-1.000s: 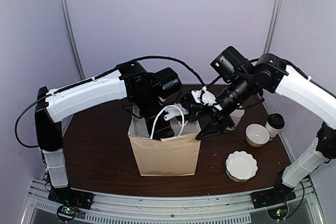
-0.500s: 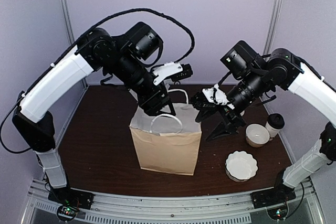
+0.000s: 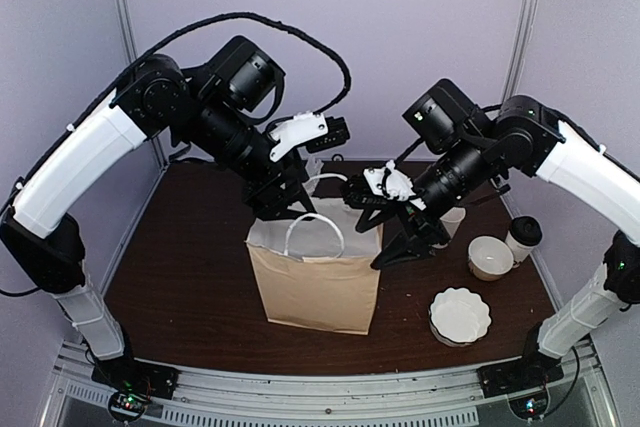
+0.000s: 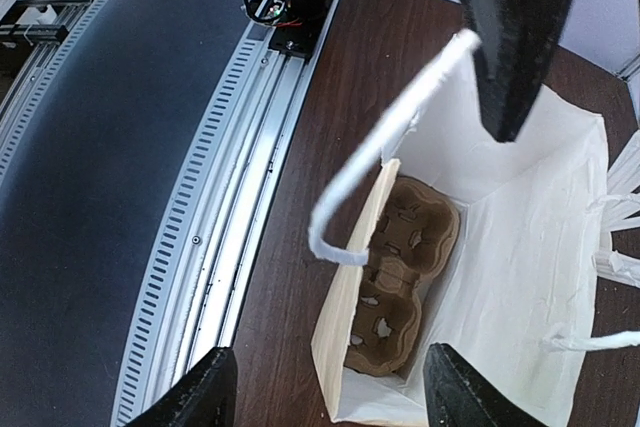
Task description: Pack the takeout coffee
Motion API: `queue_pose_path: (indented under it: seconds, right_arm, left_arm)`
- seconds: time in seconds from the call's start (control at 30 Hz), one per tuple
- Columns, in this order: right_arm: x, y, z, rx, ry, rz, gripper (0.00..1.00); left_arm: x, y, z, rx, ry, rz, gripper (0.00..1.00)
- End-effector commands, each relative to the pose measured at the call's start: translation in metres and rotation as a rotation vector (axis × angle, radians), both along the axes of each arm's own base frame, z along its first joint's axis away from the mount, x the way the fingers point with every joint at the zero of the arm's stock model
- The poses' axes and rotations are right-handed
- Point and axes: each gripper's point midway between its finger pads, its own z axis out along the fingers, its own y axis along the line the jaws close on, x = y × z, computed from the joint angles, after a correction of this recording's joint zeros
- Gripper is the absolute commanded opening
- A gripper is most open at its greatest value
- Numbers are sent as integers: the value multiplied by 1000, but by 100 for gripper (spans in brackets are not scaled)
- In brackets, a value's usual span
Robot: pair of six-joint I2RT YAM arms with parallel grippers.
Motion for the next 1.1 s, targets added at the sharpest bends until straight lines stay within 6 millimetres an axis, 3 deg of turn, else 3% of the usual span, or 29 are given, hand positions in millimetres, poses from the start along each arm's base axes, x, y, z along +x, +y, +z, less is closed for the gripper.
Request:
queue_pose_path:
  seconds: [0.0,0.1,0.3,0.47,0.8,0.87,1.0,1.07]
  right_arm:
    - [4,13,10,27,-23,-9,67]
    - [-1,13,12,31,-6,13,67]
    - [-13,-4,16,20,-13,43,67]
    - [-10,-25,16,10,-38,18,67]
    - [50,-73,22,36,-93,-218,66]
    - [64,-84,23,42,-111,-277,66]
    - [94,-101,22,63,-120,-418,66]
    - [108,-106,17,72,-118,-474,65]
  left_arm:
    - [46,-4,-9,48,-180,34,77]
    - [68,-6,-25,89,-161,55,76]
    - [88,-2,-53,126,-73,42,73]
    - [95,-4,-58,88,-25,31,53]
    - [59,-2,-58,78,51,-47,12]
    - [51,-1,-55,95,17,-45,0]
    - [42,1,-43,111,-92,-15,0]
    - [47,6,-37,131,-169,25,0]
